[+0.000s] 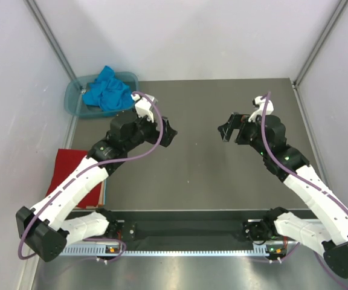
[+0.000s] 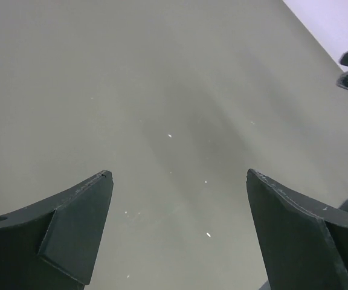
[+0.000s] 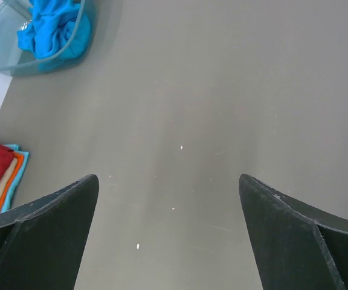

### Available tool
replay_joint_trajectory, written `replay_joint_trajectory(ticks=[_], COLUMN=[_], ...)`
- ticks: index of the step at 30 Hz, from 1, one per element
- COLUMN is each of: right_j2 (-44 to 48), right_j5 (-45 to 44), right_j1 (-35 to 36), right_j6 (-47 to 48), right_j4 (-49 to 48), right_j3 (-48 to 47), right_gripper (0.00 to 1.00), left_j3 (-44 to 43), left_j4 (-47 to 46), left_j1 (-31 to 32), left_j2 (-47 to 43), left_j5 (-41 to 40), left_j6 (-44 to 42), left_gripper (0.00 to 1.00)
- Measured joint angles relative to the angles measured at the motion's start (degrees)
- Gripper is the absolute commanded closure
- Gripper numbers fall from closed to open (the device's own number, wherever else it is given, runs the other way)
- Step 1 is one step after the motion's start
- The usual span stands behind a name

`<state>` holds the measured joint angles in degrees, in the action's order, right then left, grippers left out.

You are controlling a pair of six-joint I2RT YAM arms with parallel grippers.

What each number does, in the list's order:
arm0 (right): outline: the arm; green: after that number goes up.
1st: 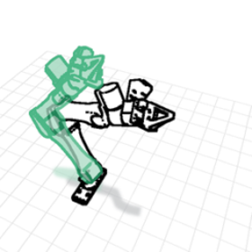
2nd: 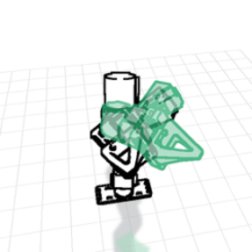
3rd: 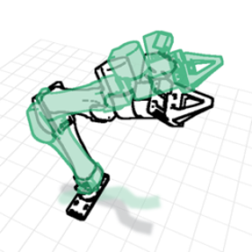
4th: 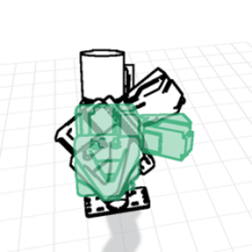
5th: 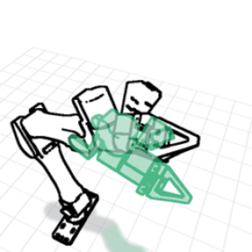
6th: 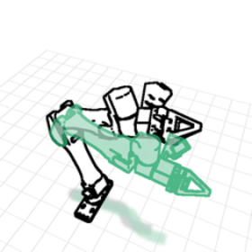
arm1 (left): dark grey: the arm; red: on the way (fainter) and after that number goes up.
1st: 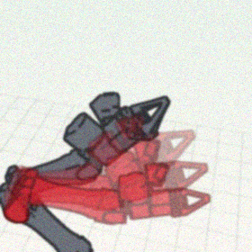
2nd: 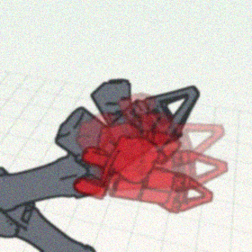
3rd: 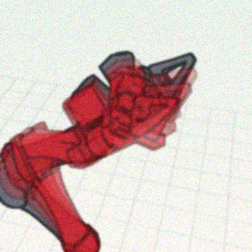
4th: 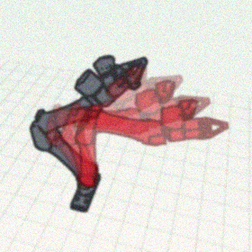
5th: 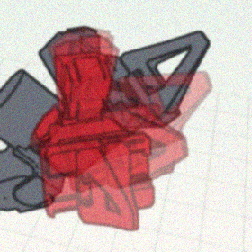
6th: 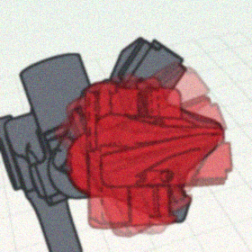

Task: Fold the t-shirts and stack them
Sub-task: Grab the tshirt from the pile

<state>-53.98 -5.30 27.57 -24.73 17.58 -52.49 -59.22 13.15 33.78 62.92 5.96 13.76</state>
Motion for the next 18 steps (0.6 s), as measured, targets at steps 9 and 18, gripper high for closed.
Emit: replay_joint_trajectory(ticks=[9, 18], right_j2=[3.06, 7.54], right_j5=[1.29, 5.64], right_j1=[0.00, 0.00], right_j6=[-1.55, -5.33], right_j4=[-0.61, -2.62], right_j3=[1.22, 6.82], right_gripper=[0.00, 0.00], left_j3=[-13.35, -39.15], left_j4=[4.11, 8.61], left_j1=[-0.79, -16.92], left_j2=[11.76, 35.69], left_j5=[-16.39, -20.00], left_j6=[0.55, 2.47], left_gripper=[0.08, 0.17])
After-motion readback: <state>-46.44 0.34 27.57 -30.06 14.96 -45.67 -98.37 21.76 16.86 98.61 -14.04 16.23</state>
